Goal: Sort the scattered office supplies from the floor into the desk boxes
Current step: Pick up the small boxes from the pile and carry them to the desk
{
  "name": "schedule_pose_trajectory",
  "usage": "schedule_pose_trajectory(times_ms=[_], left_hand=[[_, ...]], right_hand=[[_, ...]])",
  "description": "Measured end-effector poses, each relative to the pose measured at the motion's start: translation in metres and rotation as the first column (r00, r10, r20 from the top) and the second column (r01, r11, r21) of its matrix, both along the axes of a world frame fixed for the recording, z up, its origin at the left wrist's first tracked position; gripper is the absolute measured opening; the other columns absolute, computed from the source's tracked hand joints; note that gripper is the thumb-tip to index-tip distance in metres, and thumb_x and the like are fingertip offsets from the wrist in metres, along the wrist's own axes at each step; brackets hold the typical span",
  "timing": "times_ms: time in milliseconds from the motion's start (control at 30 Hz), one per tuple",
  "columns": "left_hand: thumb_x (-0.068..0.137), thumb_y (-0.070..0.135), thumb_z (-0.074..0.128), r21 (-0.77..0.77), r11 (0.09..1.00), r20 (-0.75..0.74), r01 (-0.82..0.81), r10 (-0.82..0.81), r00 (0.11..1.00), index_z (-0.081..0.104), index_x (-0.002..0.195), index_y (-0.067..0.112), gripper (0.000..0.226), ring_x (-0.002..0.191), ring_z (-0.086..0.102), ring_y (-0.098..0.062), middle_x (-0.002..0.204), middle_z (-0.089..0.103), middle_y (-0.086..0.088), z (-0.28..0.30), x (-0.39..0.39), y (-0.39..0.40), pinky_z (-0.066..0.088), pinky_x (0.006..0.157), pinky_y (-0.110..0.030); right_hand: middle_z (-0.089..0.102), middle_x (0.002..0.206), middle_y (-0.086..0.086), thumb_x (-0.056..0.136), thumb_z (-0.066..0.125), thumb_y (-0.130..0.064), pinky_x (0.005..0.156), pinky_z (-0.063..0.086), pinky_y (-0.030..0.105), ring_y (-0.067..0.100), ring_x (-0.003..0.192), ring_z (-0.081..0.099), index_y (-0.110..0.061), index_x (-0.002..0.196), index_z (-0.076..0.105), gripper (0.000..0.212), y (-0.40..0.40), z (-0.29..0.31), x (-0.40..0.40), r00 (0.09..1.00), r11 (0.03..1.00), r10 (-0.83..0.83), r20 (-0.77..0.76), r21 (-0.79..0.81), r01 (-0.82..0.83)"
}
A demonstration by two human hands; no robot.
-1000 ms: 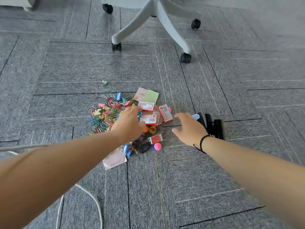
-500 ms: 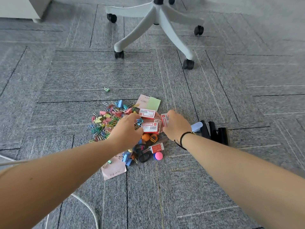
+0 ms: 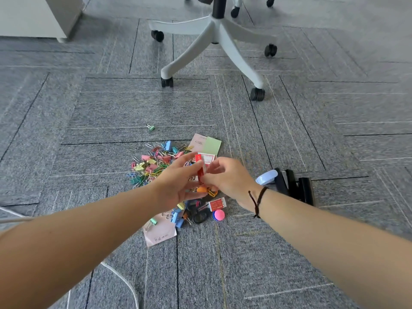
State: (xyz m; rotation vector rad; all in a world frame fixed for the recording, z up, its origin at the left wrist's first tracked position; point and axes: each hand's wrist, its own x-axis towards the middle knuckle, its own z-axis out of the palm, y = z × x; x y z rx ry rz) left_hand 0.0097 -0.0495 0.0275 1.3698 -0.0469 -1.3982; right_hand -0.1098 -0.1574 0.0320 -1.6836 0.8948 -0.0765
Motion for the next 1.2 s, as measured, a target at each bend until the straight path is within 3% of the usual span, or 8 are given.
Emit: schedule_pose_trajectory(times_ms=[133,233,300,600,733,867,1000,1200], left_hand=[[0.094,0.015,0.068,0.029,0.996,0.045,-0.079,0.078,0.996,0.064,0.124,0.020,0.031,0.086,0.075,-0.032,0.104,0.071,-0.017,0.005,0.017,0.013,0.064,0.069,-0.048],[0.094,0.011,0.067,0.073,0.988,0.065,-0.134,0.130,0.989,0.065,0.118,0.018,0.025,0.093,0.072,-0.035,0.109,0.065,-0.020,0.006,0.030,0.027,0.064,0.064,-0.043],[0.097,0.009,0.061,0.072,0.985,0.034,-0.158,0.156,0.987,0.062,0.119,0.016,0.023,0.095,0.070,-0.037,0.116,0.060,-0.022,0.007,0.039,0.035,0.062,0.064,-0.042],[0.099,0.053,0.046,0.049,0.997,-0.137,-0.060,0.066,0.988,0.051,0.133,0.015,0.052,0.084,0.065,-0.030,0.109,0.064,-0.018,0.000,0.042,0.042,0.056,0.067,-0.040],[0.095,0.063,0.045,0.043,0.997,-0.175,-0.057,0.064,0.983,0.054,0.133,0.014,0.063,0.090,0.062,-0.031,0.110,0.062,-0.019,-0.003,0.039,0.040,0.056,0.070,-0.042],[0.098,0.059,0.043,0.064,0.995,-0.168,-0.071,0.081,0.982,0.054,0.135,0.017,0.057,0.087,0.060,-0.028,0.107,0.057,-0.016,-0.007,0.037,0.039,0.056,0.073,-0.042],[0.098,0.059,0.044,0.060,0.995,-0.191,-0.084,0.094,0.977,0.057,0.133,0.024,0.051,0.089,0.059,-0.028,0.106,0.055,-0.014,-0.008,0.030,0.032,0.057,0.082,-0.051],[0.098,0.067,0.040,0.022,0.992,-0.225,-0.121,0.123,0.967,0.061,0.130,0.027,0.055,0.083,0.065,-0.029,0.102,0.064,-0.014,0.000,0.021,0.024,0.058,0.068,-0.045]], right_hand=[[0.074,0.085,0.011,0.074,0.088,-0.016,0.084,0.058,0.049,0.024,0.075,0.070,0.000,0.097,0.068,0.034,0.006,-0.004,0.012,0.998,0.984,-0.057,0.039,0.171,0.049],[0.073,0.092,-0.004,0.073,0.088,-0.035,0.076,0.058,0.032,0.016,0.088,0.071,-0.016,0.095,0.071,0.034,-0.008,-0.013,0.017,0.988,0.980,0.101,-0.116,-0.158,-0.119],[0.066,0.103,-0.010,0.077,0.080,-0.037,0.071,0.045,0.026,0.014,0.099,0.064,-0.024,0.096,0.065,0.028,-0.017,-0.019,0.017,0.912,0.822,0.204,-0.357,-0.444,-0.357],[0.057,0.115,0.002,0.089,0.063,-0.013,0.079,0.054,0.038,0.023,0.101,0.059,-0.016,0.106,0.061,0.018,-0.014,-0.035,0.013,0.790,0.524,0.237,-0.565,-0.610,-0.594],[0.048,0.086,-0.013,0.081,0.069,-0.024,0.068,0.043,0.030,0.020,0.088,0.056,-0.023,0.097,0.061,0.017,-0.023,-0.028,0.005,0.851,0.736,0.190,-0.489,-0.503,-0.453],[0.067,0.082,-0.002,0.076,0.083,-0.027,0.060,0.045,0.026,0.015,0.072,0.062,-0.013,0.083,0.066,0.024,-0.027,-0.018,-0.002,0.975,0.991,-0.056,-0.213,-0.134,0.027],[0.070,0.082,0.010,0.086,0.076,-0.016,0.061,0.051,0.029,0.017,0.062,0.061,-0.008,0.088,0.064,0.014,-0.010,-0.004,-0.001,0.980,0.911,-0.194,-0.044,0.363,0.197],[0.067,0.067,-0.008,0.073,0.088,-0.033,0.063,0.050,0.027,0.006,0.062,0.060,-0.014,0.077,0.067,0.028,0.034,-0.002,0.022,0.999,0.999,-0.037,-0.016,-0.012,0.037]])
